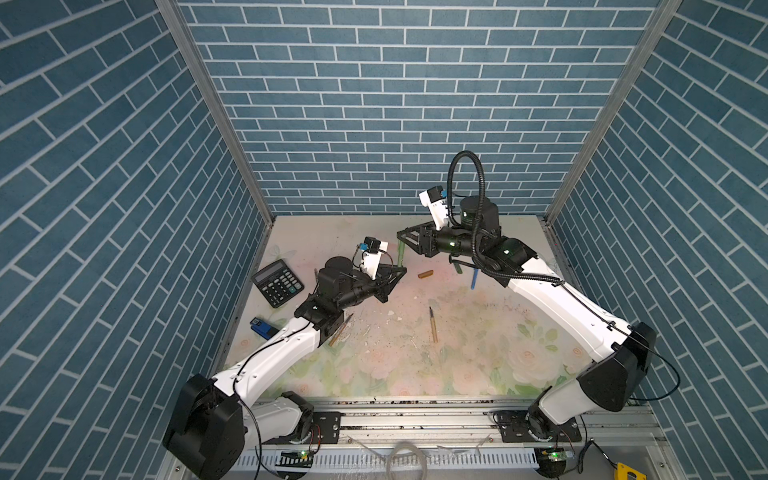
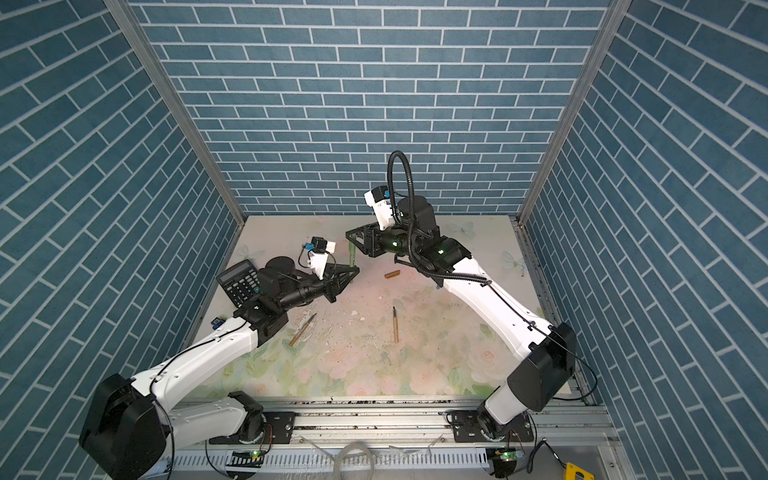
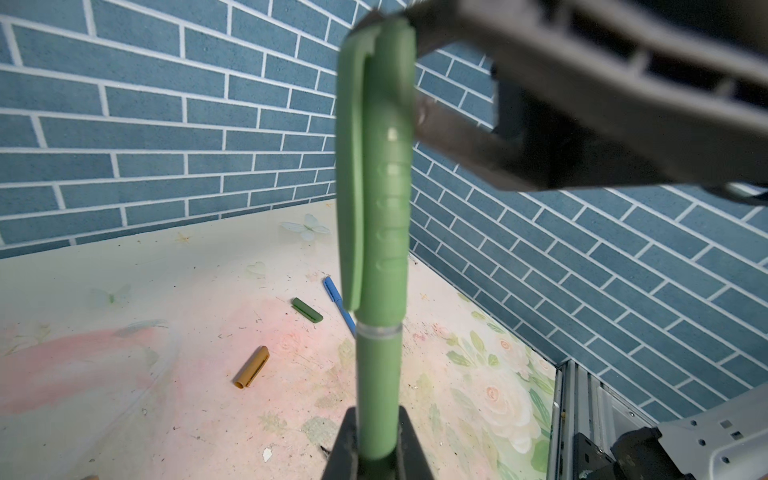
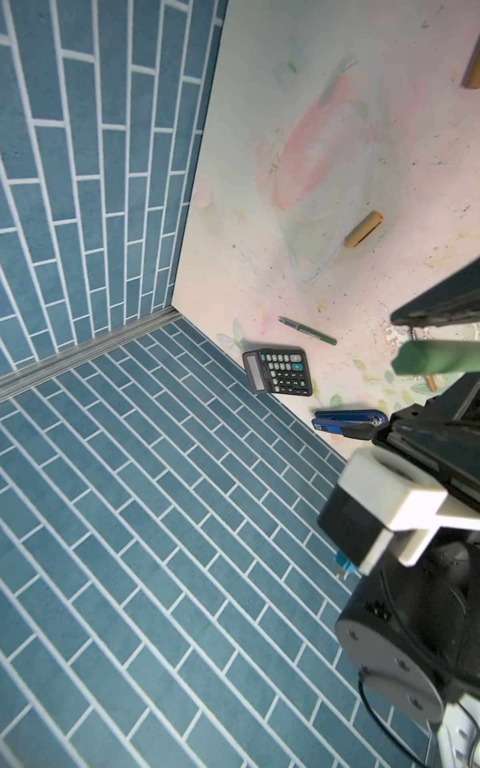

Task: Insert the pens into the pen caps
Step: 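Lower the green cap onto the pen tip held by the left gripper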

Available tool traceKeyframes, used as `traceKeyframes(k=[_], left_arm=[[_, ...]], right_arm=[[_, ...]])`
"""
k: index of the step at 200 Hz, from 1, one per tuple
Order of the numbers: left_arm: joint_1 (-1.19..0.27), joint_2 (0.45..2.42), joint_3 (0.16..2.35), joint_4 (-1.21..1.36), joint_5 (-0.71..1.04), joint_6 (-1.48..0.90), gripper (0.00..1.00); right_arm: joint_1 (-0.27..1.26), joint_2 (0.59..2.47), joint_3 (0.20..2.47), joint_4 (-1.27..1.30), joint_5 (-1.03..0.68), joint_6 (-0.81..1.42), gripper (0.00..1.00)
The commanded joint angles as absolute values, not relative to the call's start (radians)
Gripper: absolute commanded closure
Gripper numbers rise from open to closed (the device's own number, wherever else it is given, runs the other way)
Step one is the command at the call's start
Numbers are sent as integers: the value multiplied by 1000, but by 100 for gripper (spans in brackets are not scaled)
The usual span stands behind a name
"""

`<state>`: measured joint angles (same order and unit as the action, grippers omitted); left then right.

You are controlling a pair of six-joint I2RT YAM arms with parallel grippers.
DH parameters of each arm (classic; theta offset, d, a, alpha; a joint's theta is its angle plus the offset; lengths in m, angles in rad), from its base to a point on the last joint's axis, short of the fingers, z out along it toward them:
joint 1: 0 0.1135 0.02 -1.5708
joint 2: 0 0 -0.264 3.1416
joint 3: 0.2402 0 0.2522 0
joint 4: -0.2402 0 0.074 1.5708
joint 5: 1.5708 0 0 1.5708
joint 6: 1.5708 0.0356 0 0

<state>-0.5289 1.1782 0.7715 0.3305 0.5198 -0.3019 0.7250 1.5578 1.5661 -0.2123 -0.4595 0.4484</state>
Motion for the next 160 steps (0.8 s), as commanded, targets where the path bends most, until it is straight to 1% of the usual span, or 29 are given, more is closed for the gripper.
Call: traceKeyframes(k=[1, 27, 63, 79, 100, 118, 142, 160], left_arm=[[-528, 1179, 784, 356, 544, -296, 100], [-528, 1178, 785, 355, 548, -298, 100], [-528, 1177, 787, 355, 554, -301, 100], [-528, 1177, 787, 354, 554, -300, 100], [-528, 1173, 789, 348, 554, -299, 100], [-528, 1172, 789, 350, 545, -306, 100], [-527, 1178, 785, 395, 521, -357, 100], [-527, 1183, 792, 431, 483, -408, 100]], right_arm=[[721, 1575, 1598, -233, -491, 422, 65], [721, 1579, 1602, -233, -485, 420, 65], [721, 1581, 1600, -218, -486, 422, 74], [721, 1580, 1592, -207, -491, 435, 75], [721, 1581, 1572, -184, -486, 454, 86], [722, 1577, 1546, -165, -495, 462, 92], [728, 1564, 1496, -128, -509, 473, 94], [735, 1550, 1468, -121, -507, 469, 95]])
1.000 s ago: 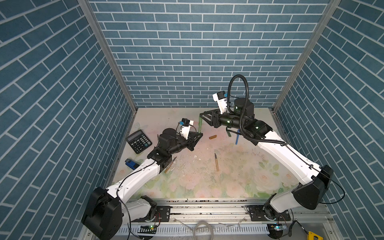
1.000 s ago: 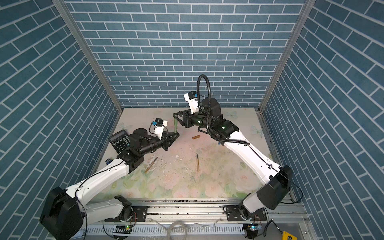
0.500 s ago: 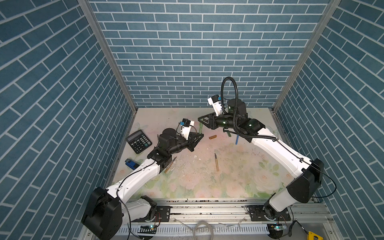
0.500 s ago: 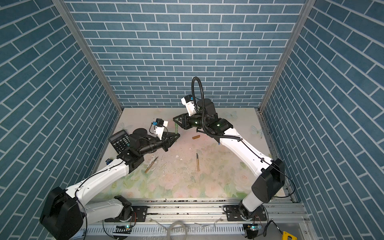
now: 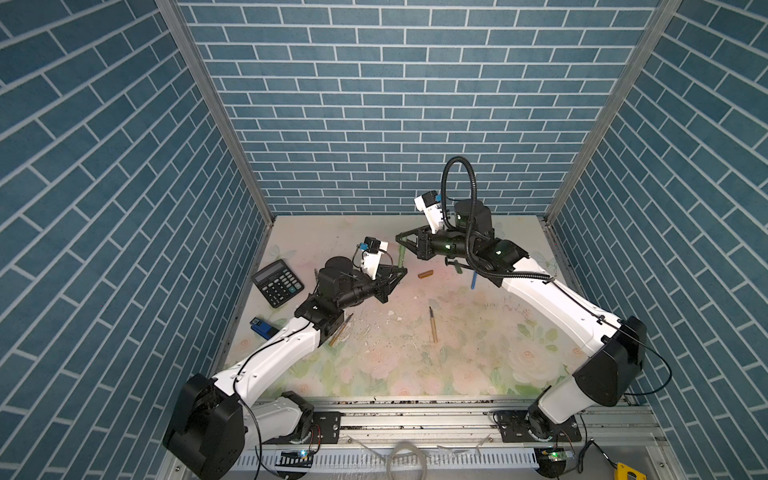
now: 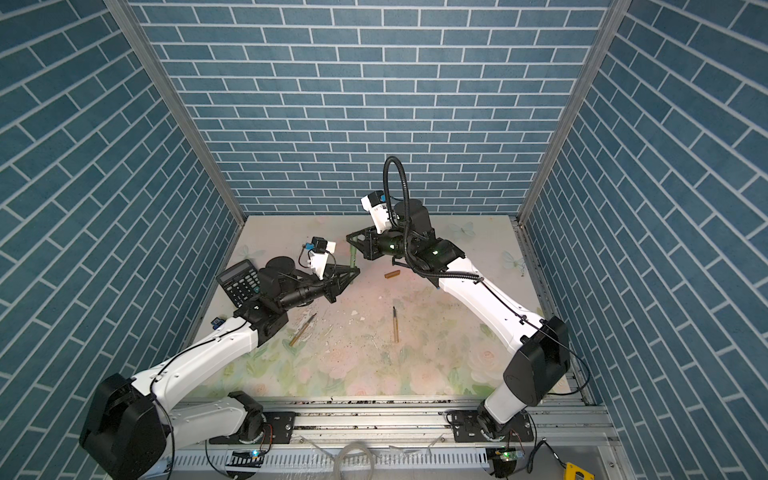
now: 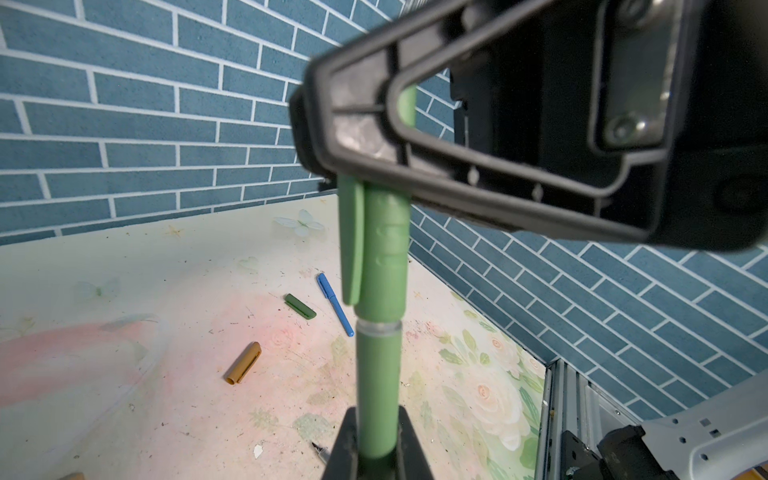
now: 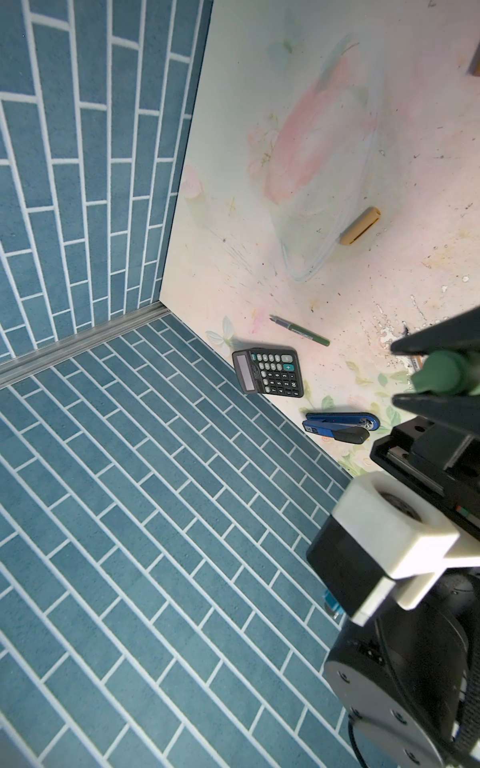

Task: Insert the pens into the pen caps
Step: 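Lower the green cap onto the pen tip held by the left gripper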

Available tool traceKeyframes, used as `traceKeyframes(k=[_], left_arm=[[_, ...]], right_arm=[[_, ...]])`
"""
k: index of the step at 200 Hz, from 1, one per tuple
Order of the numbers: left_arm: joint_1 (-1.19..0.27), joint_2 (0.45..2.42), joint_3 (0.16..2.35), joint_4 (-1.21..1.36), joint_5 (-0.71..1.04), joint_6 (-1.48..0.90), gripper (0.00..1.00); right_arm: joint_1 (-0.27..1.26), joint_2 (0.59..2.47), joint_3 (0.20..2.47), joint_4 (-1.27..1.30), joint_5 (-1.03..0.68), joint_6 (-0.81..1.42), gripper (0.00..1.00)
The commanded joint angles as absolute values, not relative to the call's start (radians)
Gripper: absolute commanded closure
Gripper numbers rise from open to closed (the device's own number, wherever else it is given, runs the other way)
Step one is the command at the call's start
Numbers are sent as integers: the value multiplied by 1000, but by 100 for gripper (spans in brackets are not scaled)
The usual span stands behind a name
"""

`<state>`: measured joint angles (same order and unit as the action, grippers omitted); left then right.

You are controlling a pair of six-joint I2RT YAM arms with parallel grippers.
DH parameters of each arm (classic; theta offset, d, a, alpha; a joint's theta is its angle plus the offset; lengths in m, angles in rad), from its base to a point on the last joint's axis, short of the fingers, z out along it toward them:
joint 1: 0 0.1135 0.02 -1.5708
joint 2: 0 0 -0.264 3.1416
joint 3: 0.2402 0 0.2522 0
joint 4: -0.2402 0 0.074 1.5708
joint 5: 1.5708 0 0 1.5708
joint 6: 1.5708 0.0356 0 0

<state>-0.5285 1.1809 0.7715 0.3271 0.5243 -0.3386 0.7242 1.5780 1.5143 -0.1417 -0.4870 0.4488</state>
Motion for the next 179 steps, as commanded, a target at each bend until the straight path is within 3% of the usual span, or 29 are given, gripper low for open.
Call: traceKeyframes(k=[1, 179], left_arm=[[-527, 1183, 793, 433, 480, -411, 100], [-460, 1252, 1096, 552, 382, -467, 100]], right_arm=[[735, 1550, 1466, -121, -507, 468, 95], [769, 1488, 1257, -149, -445, 422, 95]])
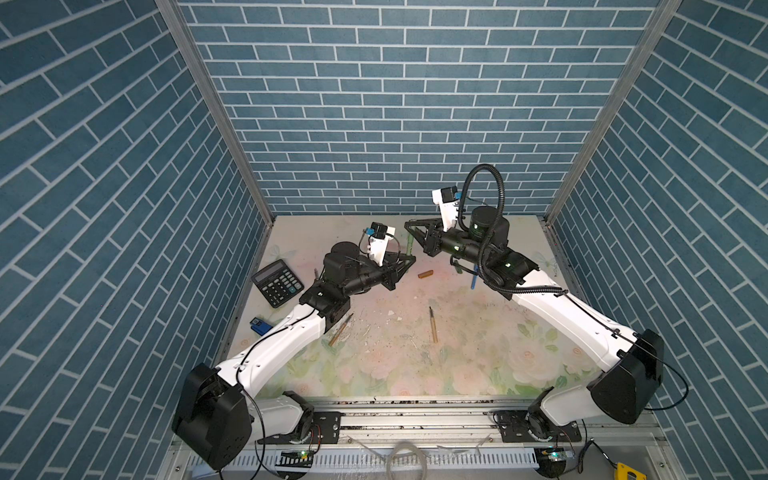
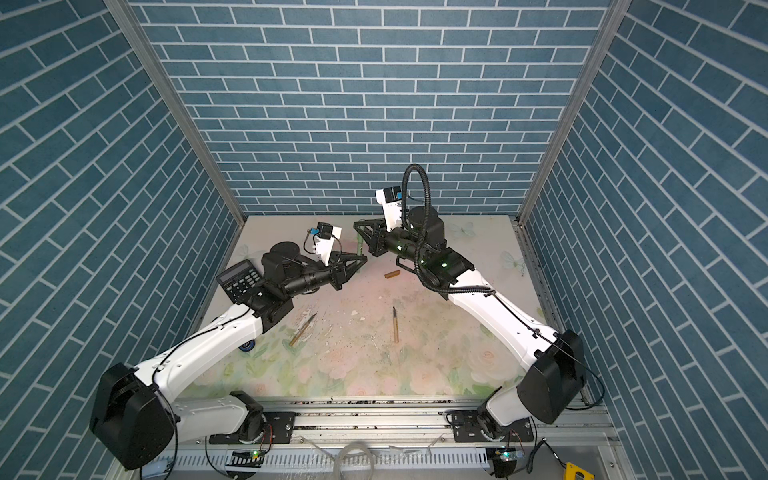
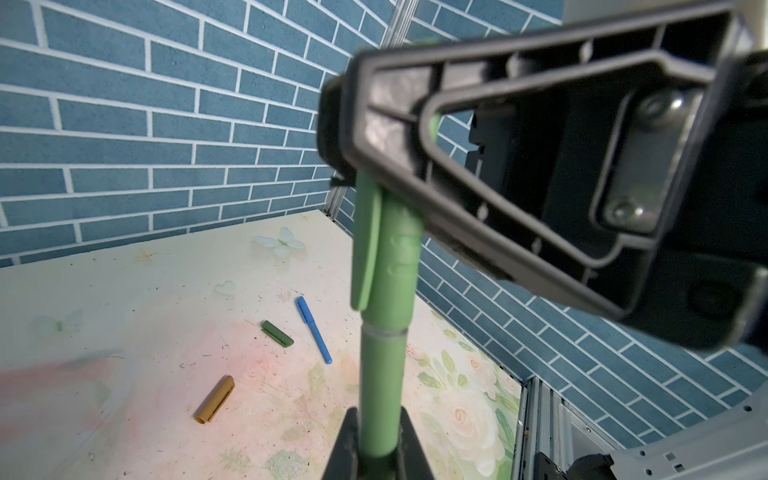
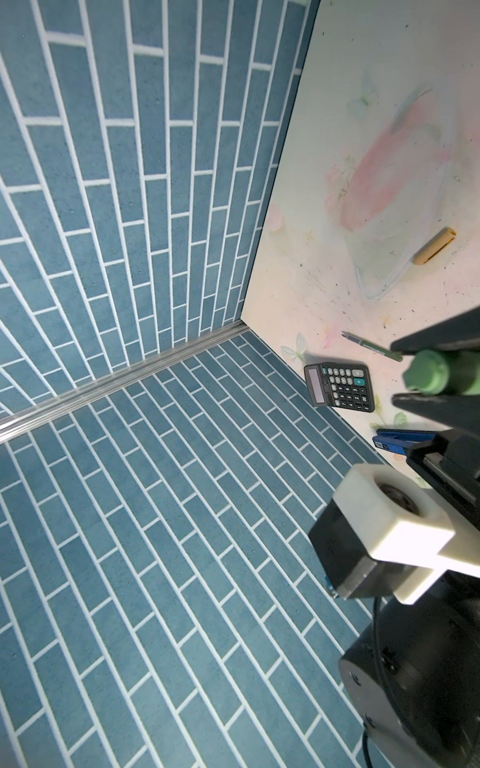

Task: Insert the pens into the pen caps
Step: 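Lower the green cap onto the pen tip held by the left gripper, then regrasp the capped green pen body with the right gripper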

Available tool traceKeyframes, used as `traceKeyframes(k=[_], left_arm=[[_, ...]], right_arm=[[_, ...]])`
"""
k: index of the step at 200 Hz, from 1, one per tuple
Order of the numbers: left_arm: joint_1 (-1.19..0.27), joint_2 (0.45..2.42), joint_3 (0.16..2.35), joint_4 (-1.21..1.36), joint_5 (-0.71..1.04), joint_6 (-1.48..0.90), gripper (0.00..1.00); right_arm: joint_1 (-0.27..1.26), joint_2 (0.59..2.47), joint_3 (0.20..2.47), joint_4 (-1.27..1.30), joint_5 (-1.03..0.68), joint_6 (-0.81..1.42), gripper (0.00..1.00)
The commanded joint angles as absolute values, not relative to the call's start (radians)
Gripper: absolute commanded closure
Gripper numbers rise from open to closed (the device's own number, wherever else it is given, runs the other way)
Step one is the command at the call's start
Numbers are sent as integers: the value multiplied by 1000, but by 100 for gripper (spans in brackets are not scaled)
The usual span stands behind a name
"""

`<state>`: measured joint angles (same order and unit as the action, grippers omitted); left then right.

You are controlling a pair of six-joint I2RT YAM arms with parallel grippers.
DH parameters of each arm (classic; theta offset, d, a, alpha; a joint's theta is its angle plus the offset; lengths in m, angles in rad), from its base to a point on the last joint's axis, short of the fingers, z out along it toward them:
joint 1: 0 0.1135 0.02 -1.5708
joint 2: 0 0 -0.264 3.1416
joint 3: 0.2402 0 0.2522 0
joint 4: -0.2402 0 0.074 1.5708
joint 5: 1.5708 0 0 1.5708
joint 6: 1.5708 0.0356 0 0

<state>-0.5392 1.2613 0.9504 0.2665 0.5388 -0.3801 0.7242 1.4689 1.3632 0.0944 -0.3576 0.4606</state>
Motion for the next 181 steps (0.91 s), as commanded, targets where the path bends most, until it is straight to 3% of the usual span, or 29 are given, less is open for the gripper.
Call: traceKeyframes(k=[1, 64, 132, 163, 181], left_arm=[[-459, 1253, 1098, 553, 383, -467, 100], [-418, 1299, 1167, 583, 395, -487, 100], [-397, 1277, 1075, 541, 449, -489, 100], [-396, 1258, 935, 530, 490, -483, 100], [-398, 1248, 876, 522, 506, -463, 100]], right_arm=[[770, 1489, 1254, -148, -444, 422, 95], [783, 1502, 1196, -121, -440, 452, 94], [782, 1525, 1246, -102, -451, 471, 89], [776, 1510, 1319, -111, -401, 469, 76], [774, 1506, 1392, -144, -362, 446, 63]])
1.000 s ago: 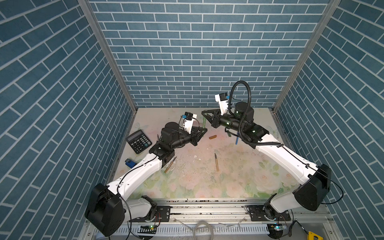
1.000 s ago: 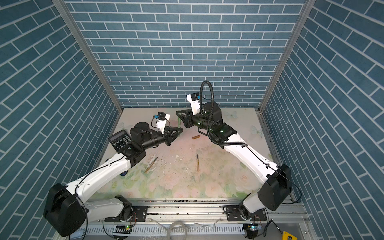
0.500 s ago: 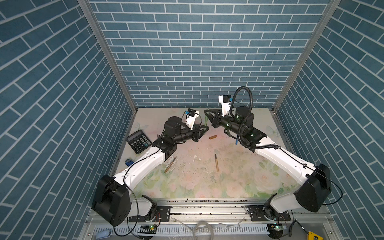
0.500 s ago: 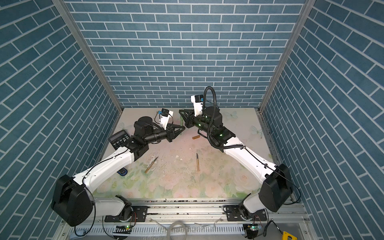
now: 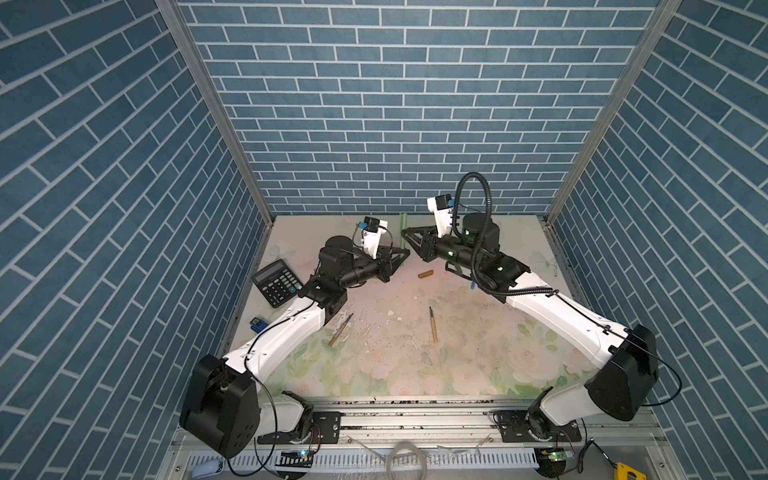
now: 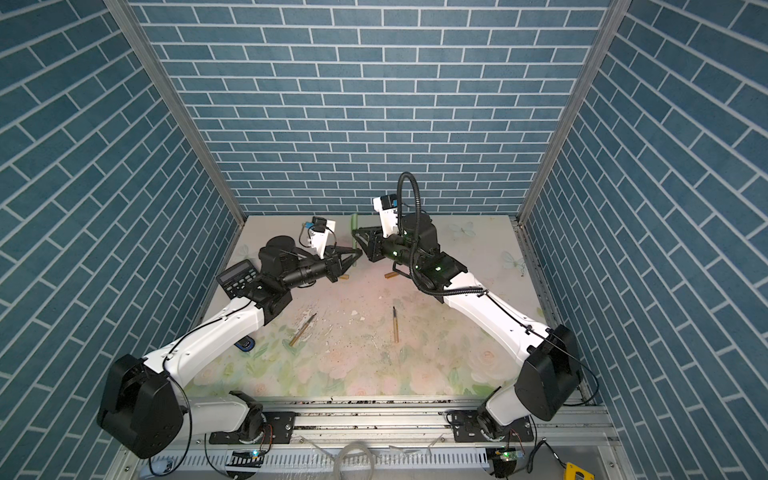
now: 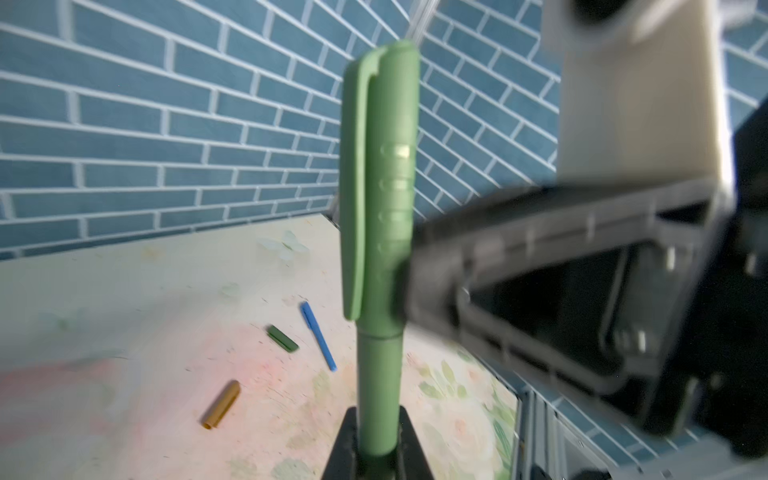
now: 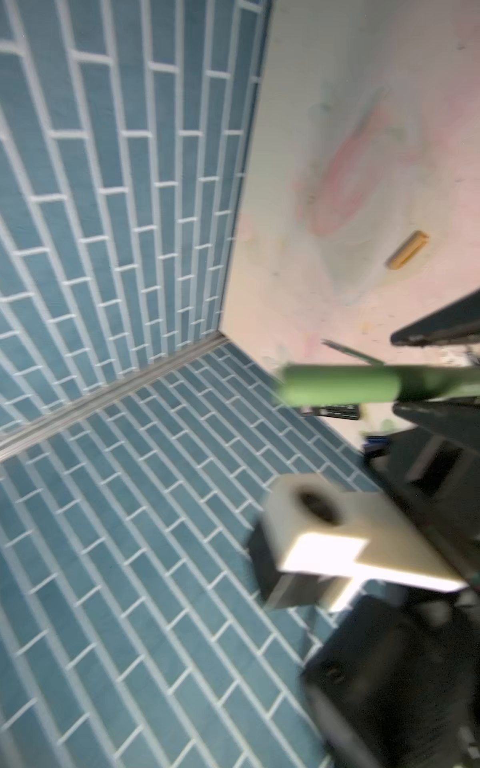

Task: Insert the pens into the pen caps
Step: 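Regrasp the capped green pen body with the right gripper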

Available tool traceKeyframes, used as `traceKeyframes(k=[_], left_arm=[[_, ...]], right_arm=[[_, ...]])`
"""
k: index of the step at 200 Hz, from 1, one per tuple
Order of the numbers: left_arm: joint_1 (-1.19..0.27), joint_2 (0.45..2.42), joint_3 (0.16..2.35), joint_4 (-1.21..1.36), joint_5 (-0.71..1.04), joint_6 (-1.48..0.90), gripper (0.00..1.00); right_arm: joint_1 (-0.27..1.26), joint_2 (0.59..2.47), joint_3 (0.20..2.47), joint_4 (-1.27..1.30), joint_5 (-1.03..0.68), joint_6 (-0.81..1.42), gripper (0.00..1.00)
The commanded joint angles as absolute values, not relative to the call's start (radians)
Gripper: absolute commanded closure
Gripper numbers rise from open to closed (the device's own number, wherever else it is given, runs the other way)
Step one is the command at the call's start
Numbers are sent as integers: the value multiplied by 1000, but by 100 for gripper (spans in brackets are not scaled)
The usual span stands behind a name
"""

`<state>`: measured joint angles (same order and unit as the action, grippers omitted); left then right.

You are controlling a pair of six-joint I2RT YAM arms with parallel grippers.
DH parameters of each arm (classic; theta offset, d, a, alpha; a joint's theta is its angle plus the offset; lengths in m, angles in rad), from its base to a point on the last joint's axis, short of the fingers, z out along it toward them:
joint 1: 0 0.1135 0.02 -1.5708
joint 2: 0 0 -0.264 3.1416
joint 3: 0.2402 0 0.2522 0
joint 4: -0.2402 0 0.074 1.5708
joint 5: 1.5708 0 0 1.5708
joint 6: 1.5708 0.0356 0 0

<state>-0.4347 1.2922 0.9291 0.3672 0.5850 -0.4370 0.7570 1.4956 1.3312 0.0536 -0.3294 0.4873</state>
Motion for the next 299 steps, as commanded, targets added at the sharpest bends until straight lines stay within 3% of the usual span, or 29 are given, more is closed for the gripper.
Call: traceKeyframes(k=[1, 21, 64, 123, 157, 183, 221, 243, 290, 299], left_arm=[[-398, 1248, 875, 523, 506, -462, 100], [-396, 1253, 862, 530, 516, -462, 100], [-398, 1229, 856, 530, 531, -469, 100], [-397, 1236, 850, 551, 551, -490, 100], [-398, 1233, 848, 551, 552, -490, 100], [-398, 1235, 851, 556, 560, -496, 100], [-402, 1239, 851, 563, 572, -502, 100], [-403, 1238, 850, 563, 574, -500, 100], [-403, 1247, 854, 565, 589, -511, 100], [-402, 1248, 853, 563, 586, -515, 91]], right_arm=[[775, 1506, 1394, -146, -361, 445, 63], [773, 1500, 1471, -178, -340, 411, 53], [774, 1516, 1556, -233, -325, 371, 53], [781, 1653, 1721, -263, -405, 362, 60], [786, 1696, 1727, -239, -420, 383, 64], [790, 1710, 1730, -237, -424, 388, 72], [795, 1727, 1740, -240, -423, 381, 75], [796, 1730, 1743, -238, -425, 375, 85], [799, 1725, 1735, -222, -420, 365, 91], [800, 1719, 1728, -211, -420, 370, 92]])
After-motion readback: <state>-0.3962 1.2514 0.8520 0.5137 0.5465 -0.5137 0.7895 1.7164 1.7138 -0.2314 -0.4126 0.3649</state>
